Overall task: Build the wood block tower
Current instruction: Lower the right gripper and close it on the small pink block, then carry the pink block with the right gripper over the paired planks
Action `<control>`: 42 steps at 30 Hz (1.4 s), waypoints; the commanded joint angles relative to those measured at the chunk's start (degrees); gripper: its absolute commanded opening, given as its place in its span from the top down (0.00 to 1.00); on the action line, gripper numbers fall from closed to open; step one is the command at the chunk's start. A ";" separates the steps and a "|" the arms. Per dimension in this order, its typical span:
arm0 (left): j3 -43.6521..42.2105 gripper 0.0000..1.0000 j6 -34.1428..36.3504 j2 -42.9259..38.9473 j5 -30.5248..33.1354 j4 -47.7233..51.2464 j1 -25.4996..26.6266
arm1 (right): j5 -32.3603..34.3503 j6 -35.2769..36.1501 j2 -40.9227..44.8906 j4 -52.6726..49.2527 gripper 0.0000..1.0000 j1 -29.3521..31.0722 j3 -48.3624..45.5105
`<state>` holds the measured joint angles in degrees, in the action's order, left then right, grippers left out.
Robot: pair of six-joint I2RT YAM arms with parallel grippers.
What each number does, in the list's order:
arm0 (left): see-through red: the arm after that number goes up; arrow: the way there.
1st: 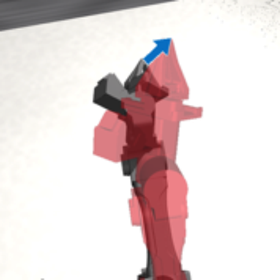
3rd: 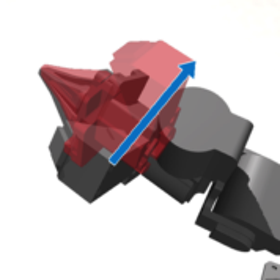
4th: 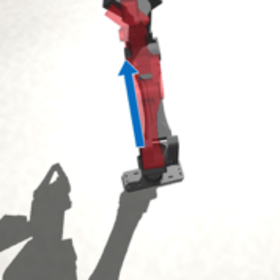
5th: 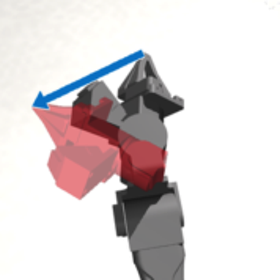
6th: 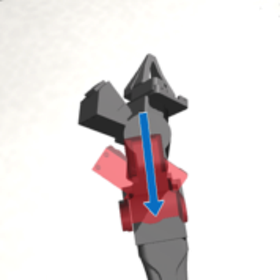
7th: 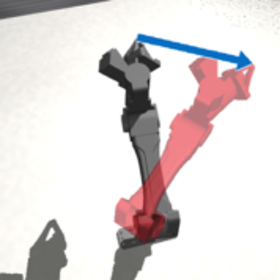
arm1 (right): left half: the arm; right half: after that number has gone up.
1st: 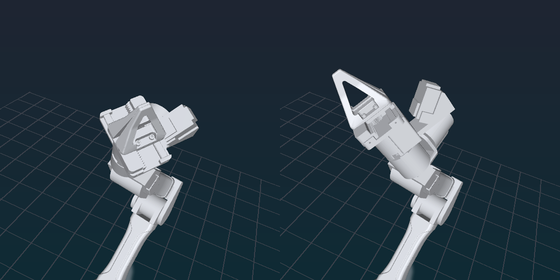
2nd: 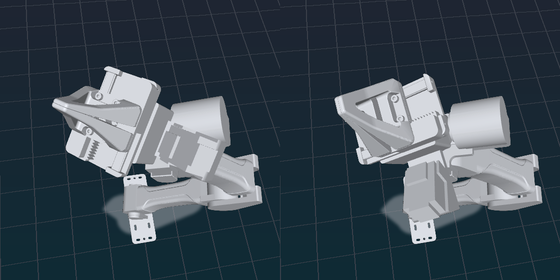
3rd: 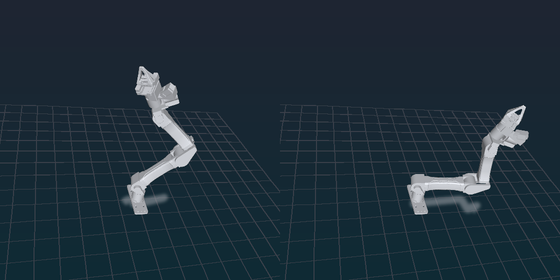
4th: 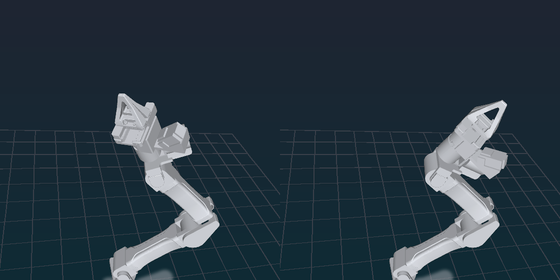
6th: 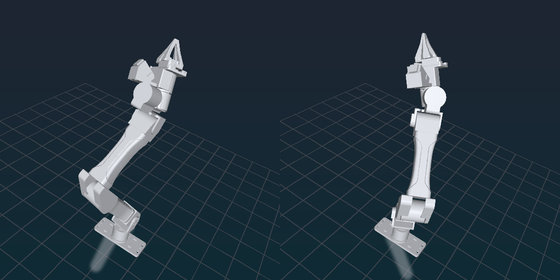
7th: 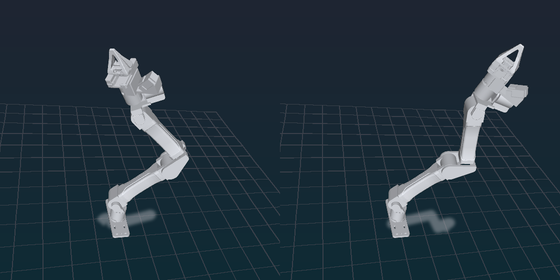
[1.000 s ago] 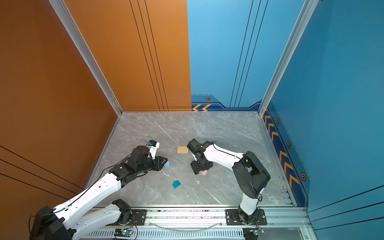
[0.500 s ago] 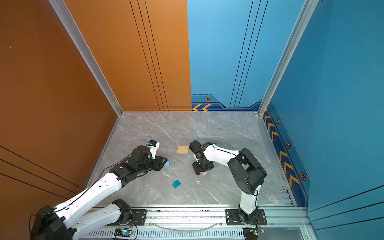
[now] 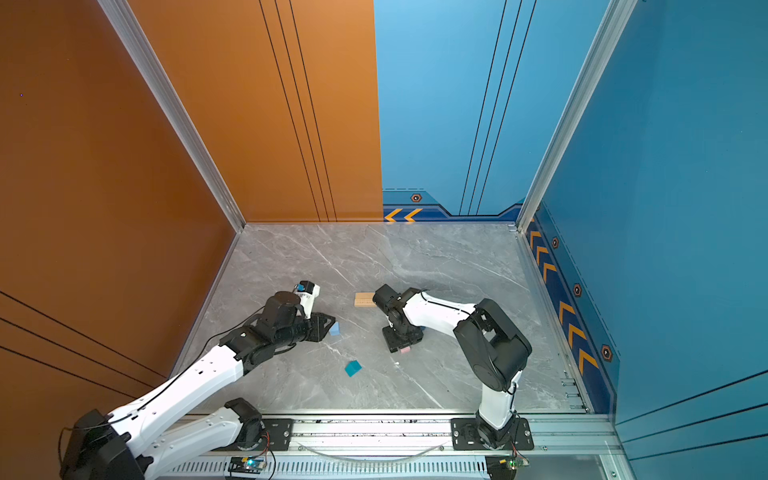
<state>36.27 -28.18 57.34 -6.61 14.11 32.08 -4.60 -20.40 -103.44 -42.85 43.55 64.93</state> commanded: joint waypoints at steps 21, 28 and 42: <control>-1.13 0.66 0.74 -2.84 0.62 -1.36 0.59 | 2.95 -5.85 0.27 -4.10 0.90 0.74 5.32; 0.28 0.65 1.90 -2.46 0.61 -0.84 -0.27 | 4.64 -8.73 -3.21 -8.13 0.89 2.08 17.85; 3.81 0.65 2.88 -0.05 -1.48 1.96 -5.97 | 8.99 -17.76 -17.43 -14.30 0.88 2.24 40.75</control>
<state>38.22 -26.52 56.53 -6.63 14.11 27.38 1.96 -34.98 -118.61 -54.00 45.76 100.88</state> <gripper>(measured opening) 0.352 0.292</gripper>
